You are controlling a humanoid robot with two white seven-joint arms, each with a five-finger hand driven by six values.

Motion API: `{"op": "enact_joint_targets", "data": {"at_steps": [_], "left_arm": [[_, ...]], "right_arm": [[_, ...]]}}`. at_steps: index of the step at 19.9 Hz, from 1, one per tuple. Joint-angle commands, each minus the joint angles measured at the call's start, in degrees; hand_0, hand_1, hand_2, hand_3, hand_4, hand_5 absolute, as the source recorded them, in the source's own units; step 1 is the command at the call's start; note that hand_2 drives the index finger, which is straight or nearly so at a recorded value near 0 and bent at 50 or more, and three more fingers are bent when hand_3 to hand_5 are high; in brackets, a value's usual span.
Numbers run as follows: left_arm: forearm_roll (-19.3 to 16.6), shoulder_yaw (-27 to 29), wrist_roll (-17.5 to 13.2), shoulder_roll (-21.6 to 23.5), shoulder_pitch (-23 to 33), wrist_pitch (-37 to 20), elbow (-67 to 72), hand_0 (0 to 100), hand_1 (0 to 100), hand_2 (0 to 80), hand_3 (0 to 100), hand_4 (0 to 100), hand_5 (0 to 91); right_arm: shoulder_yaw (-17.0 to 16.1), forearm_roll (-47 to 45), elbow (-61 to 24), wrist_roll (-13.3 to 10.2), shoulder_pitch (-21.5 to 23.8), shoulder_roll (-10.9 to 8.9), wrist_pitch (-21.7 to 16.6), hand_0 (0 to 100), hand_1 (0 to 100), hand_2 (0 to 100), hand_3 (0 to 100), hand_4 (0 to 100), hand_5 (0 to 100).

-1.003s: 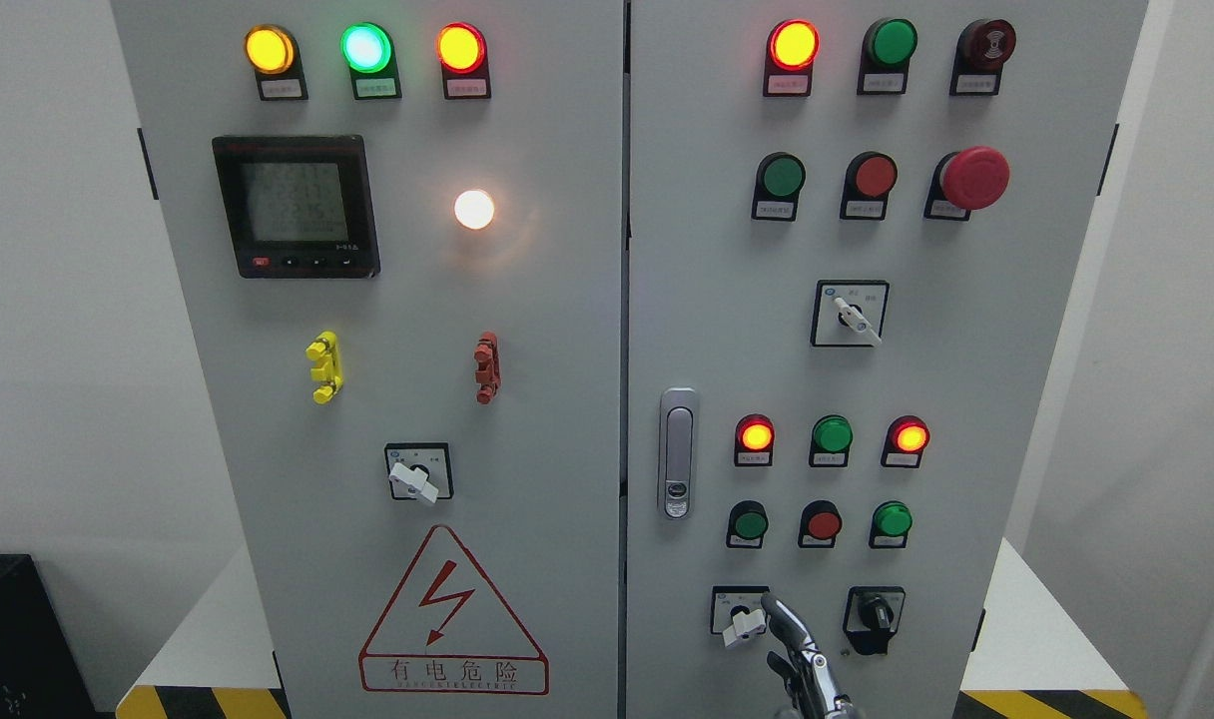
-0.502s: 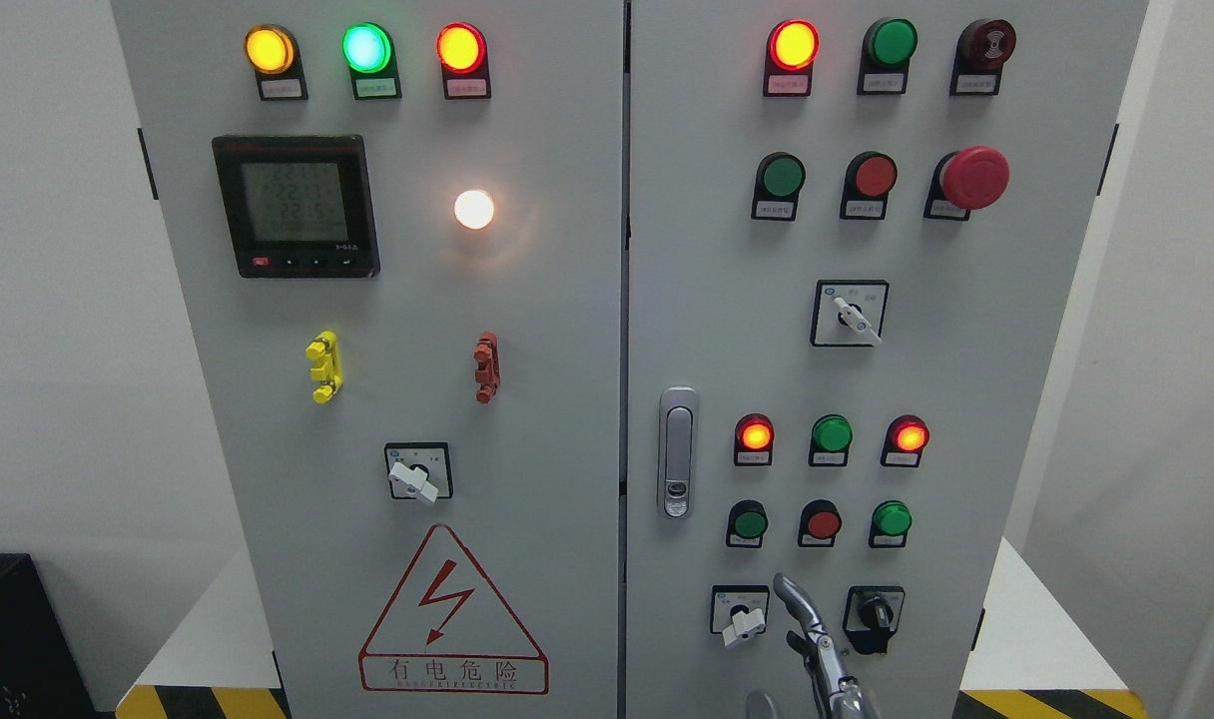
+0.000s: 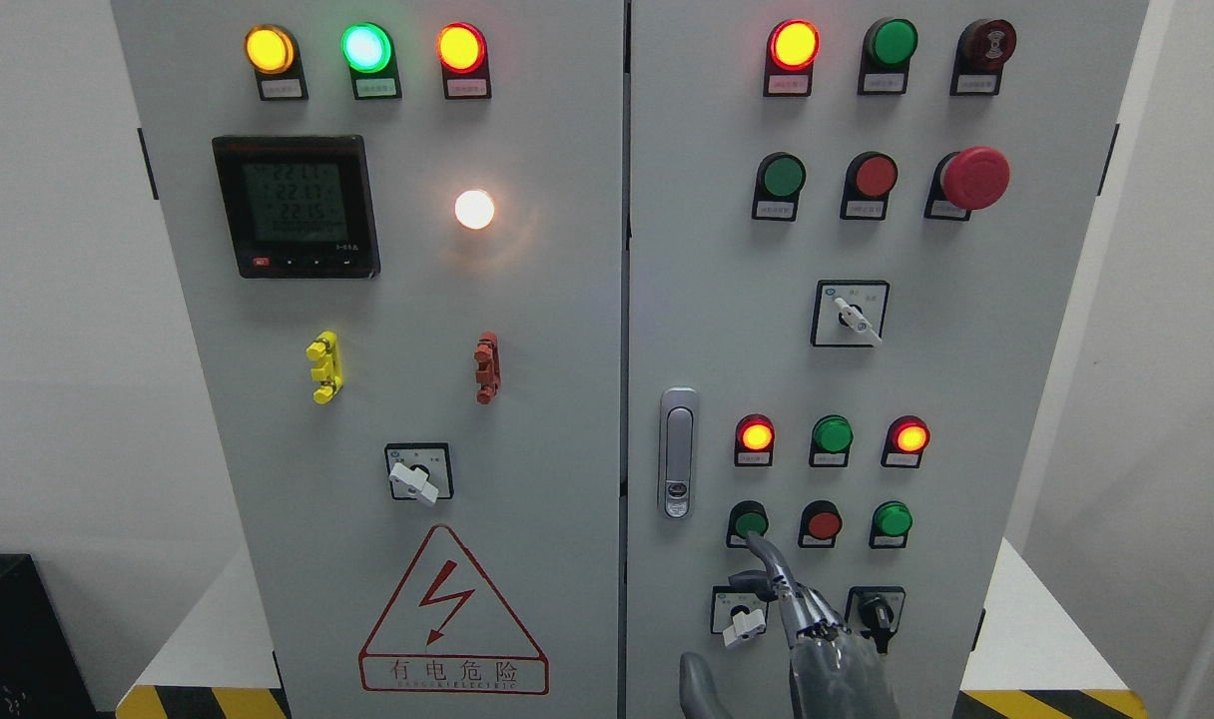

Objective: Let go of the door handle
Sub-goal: 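Raise the right hand up toward the silver vertical door handle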

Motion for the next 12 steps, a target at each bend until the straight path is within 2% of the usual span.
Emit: {"op": "enact_joint_targets", "data": {"at_steps": [1,6,10,12], "left_arm": [[0.00,-1.14,-0.02,0.09,0.00,0.01,-0.97,0,0,2.5,8,1,0.0],[0.00,-1.14,-0.10,0.00,0.00,0.01,-0.97,0,0,2.4,8,1,0.0],[0.00,-1.14,-0.10,0.00,0.00,0.01,-0.97,0,0,2.4,8,1,0.0],[0.00,-1.14,-0.02,0.00,0.00,0.01,-0.88,0,0,2.4,8,1,0.0]], "right_arm": [[3.52,13.44,5.99,0.38,-5.01,0.13,2.66,38,33,0,100,100,100],[4.23,19.25,10.55,0.38,-7.11,0.13,3.37,37,31,0,100,100,100],[4.76,22.06,13.81,0.56,-9.31,0.13,7.58,37,30,0,100,100,100],[4.85,22.51,14.34,0.56,-9.58,0.13,8.11,38,29,0,100,100,100]]}}
